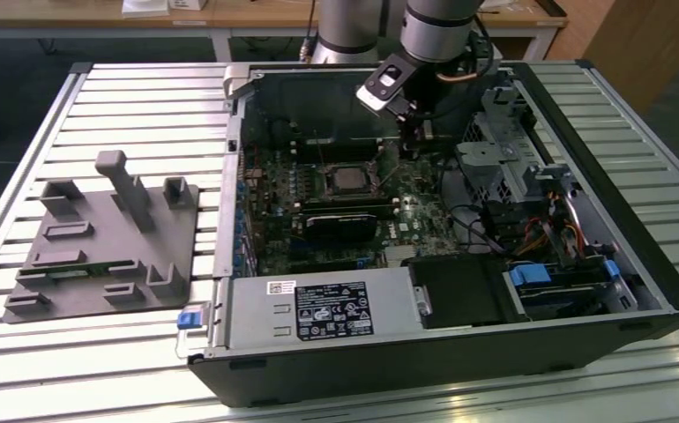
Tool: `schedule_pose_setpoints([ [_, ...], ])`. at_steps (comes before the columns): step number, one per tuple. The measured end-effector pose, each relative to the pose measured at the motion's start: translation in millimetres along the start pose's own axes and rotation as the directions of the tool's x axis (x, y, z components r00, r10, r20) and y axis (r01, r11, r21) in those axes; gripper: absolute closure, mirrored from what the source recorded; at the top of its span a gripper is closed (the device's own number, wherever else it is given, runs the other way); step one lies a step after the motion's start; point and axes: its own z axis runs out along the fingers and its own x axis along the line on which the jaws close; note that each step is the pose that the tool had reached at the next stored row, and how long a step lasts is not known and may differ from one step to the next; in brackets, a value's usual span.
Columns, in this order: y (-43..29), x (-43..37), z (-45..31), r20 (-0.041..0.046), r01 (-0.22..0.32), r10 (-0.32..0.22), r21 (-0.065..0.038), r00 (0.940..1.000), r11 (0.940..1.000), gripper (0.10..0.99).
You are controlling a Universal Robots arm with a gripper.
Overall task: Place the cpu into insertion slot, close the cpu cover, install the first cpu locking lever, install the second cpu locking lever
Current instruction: 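Close the cpu cover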
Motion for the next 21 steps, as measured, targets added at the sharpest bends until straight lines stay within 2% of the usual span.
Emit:
schedule_pose_setpoints([
  [7, -14.8, 0.6, -0.1, -0.0008, 0.0, 0.0, 0.0, 1.0, 1.0, 0.98],
  [14, -21.6, 1.0, 0.3, -0.001, 0.0, 0.0, 0.0, 1.0, 1.0, 0.98],
  [17, -28.1, 1.3, 0.5, -0.0012, 0.0, 0.0, 0.0, 1.0, 1.0, 0.98],
  [21, -32.9, 1.5, 0.9, -0.0009, 0.0, 0.0, 0.0, 1.0, 1.0, 0.98],
])
